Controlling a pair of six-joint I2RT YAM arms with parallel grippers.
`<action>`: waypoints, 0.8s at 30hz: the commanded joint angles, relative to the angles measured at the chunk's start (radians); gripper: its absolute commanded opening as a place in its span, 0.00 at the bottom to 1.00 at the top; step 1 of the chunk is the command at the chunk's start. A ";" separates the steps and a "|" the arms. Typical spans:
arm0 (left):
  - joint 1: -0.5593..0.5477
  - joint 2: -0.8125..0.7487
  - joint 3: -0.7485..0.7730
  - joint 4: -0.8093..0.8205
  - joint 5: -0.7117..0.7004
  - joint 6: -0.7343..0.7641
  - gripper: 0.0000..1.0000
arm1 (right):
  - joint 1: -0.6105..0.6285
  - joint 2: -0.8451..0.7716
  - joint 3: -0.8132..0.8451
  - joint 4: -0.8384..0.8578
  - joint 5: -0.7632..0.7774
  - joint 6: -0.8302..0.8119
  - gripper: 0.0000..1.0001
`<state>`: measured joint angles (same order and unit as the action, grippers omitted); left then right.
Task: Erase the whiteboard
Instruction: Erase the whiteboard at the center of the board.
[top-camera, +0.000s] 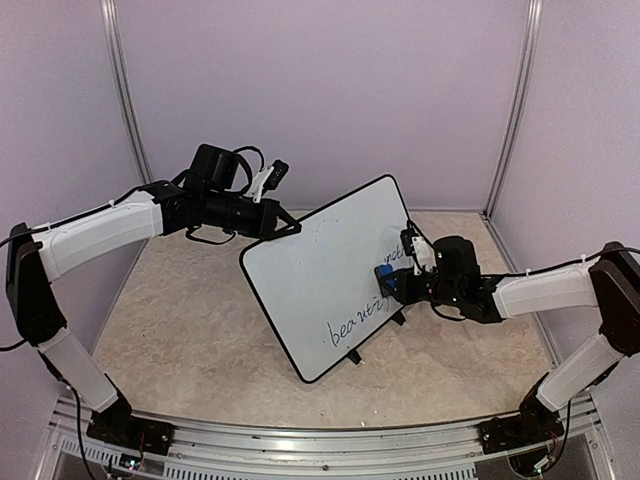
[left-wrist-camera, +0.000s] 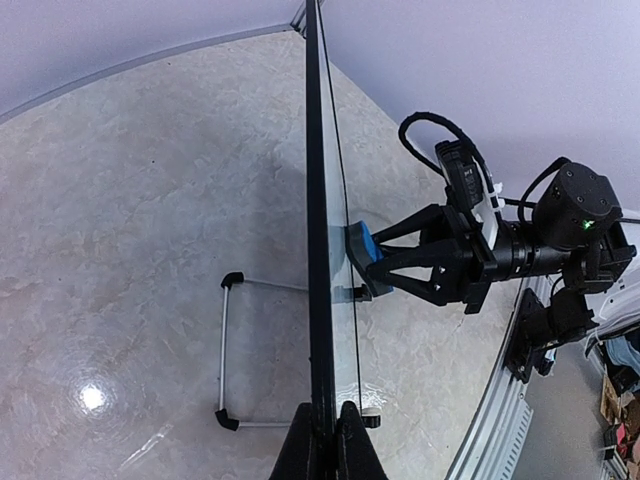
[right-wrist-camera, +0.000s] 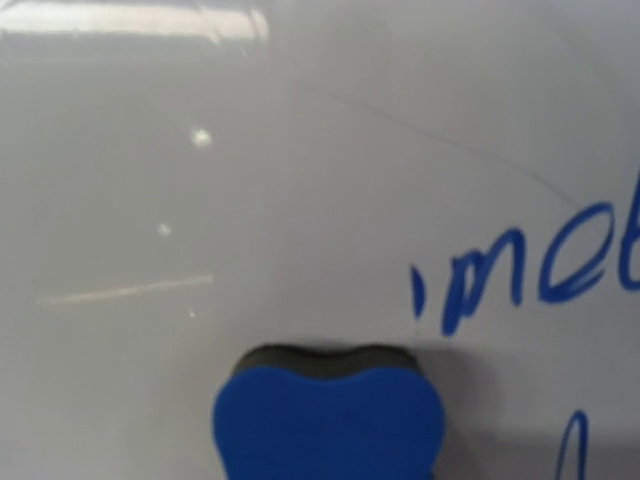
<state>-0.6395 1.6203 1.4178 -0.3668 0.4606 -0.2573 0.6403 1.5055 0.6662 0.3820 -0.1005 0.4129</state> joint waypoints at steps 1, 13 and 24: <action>-0.034 -0.016 -0.010 0.069 0.053 0.082 0.00 | 0.013 -0.007 -0.035 -0.135 -0.035 -0.003 0.29; -0.037 -0.013 -0.010 0.069 0.054 0.081 0.00 | 0.008 -0.106 0.054 -0.221 0.014 -0.069 0.29; -0.040 -0.005 -0.009 0.068 0.050 0.082 0.00 | -0.094 -0.072 0.182 -0.230 -0.017 -0.126 0.30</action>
<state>-0.6552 1.6203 1.4178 -0.3447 0.4824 -0.2291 0.5701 1.3853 0.8303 0.1642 -0.0906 0.3107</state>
